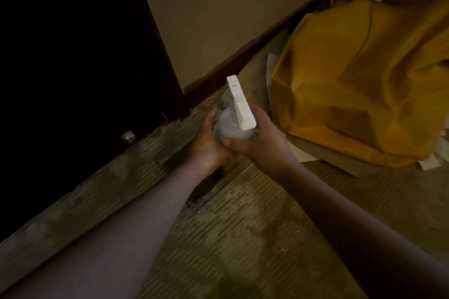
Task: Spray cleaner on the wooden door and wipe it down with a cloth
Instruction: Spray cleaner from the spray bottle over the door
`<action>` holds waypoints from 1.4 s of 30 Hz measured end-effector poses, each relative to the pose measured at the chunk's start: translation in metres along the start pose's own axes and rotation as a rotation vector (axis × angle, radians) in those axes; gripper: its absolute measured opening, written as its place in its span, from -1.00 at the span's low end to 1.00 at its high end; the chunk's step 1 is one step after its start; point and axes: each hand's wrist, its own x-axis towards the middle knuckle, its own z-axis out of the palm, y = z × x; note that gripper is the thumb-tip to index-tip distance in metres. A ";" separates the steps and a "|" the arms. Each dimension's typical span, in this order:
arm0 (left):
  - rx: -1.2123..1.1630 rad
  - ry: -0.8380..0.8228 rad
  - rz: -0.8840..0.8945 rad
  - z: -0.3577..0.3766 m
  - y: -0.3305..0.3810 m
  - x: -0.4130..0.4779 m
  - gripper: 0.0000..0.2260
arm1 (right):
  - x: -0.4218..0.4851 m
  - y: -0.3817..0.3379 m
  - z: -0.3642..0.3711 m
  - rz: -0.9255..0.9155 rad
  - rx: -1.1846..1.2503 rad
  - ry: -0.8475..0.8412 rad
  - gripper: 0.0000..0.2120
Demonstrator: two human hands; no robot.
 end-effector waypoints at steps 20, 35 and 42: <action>0.038 0.003 0.313 -0.032 0.122 -0.080 -0.45 | -0.041 -0.154 -0.089 -0.240 0.093 -0.039 -0.51; -0.193 0.107 0.721 -0.114 0.514 -0.297 -0.49 | -0.194 -0.563 -0.241 -0.669 0.027 0.058 -0.46; -0.226 0.137 1.057 -0.163 0.713 -0.486 -0.53 | -0.353 -0.786 -0.305 -1.013 0.152 0.132 -0.42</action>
